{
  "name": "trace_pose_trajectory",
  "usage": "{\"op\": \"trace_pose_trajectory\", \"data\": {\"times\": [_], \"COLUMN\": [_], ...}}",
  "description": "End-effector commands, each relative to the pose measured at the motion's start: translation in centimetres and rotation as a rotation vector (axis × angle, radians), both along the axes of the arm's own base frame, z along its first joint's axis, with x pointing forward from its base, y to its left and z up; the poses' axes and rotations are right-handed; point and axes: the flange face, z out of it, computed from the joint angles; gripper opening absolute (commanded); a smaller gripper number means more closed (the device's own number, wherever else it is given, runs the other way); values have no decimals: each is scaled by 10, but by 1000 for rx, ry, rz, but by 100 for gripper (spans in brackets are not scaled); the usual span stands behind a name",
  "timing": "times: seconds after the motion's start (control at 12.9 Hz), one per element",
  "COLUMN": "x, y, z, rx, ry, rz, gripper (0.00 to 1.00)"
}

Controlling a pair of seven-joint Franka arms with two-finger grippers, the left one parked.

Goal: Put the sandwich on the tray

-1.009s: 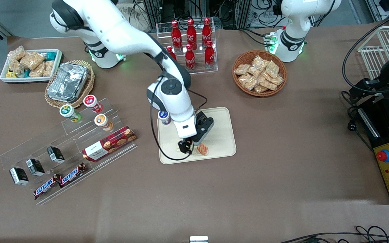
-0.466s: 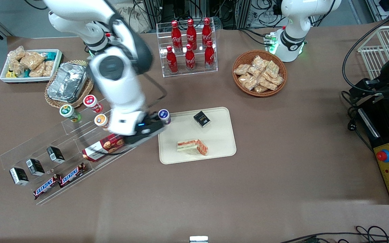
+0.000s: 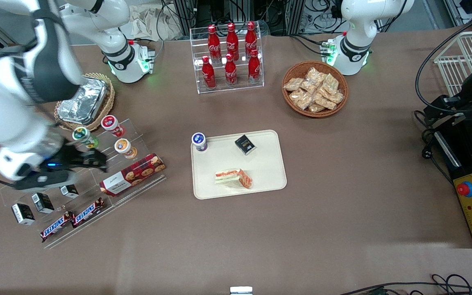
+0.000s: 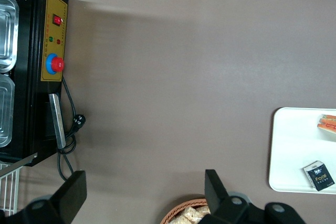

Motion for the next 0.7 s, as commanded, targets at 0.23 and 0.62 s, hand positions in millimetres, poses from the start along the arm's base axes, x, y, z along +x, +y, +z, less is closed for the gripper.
{"op": "trace_pose_trajectory", "data": {"times": [0.23,0.62], "x": [-46,-48], "y": [-73,-118], "z": [53,59], "rx": [20,3], "ry": [60,59], "rz": [-122,-148], "gripper": [99,99]}}
